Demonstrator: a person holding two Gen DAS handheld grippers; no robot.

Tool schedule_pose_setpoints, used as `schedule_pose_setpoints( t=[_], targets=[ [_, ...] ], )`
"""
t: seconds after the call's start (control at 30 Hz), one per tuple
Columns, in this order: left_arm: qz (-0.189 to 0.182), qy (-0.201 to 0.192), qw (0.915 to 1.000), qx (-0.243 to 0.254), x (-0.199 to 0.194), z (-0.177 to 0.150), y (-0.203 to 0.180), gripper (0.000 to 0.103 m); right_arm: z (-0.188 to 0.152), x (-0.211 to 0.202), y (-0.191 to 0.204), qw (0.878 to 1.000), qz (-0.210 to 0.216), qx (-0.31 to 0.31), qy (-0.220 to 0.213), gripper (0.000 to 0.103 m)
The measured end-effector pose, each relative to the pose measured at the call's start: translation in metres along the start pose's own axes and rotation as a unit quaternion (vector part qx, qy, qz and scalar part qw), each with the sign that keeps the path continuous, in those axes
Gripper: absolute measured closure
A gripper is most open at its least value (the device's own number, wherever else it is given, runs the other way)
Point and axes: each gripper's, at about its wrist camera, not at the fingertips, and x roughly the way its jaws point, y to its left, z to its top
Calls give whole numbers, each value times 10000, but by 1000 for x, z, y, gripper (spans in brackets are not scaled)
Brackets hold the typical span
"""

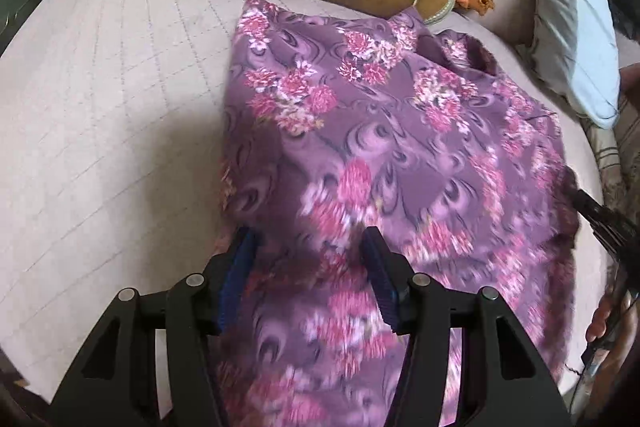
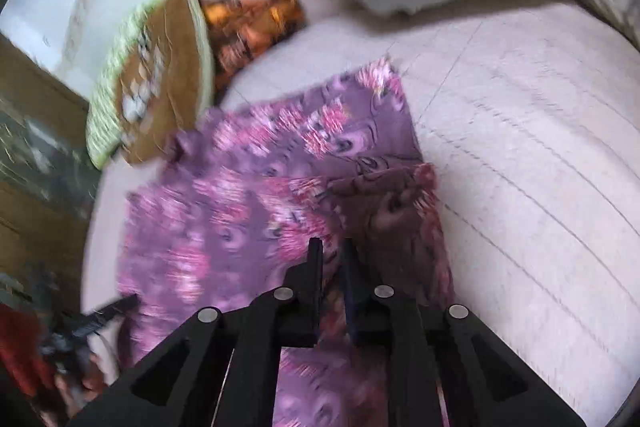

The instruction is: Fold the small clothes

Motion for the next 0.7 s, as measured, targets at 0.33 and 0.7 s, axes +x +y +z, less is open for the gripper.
schedule_pose_setpoints(
  t=[0.33,0.7],
  targets=[
    [-950,517,9938,-258,-70,-82,70,46,-134,-119,-43,9979,-593,-198,152,69],
    [-1081,1226,9862,-247,-65,-193,99,45,-238,-146,-82,9977,37,398,542,57]
  ],
)
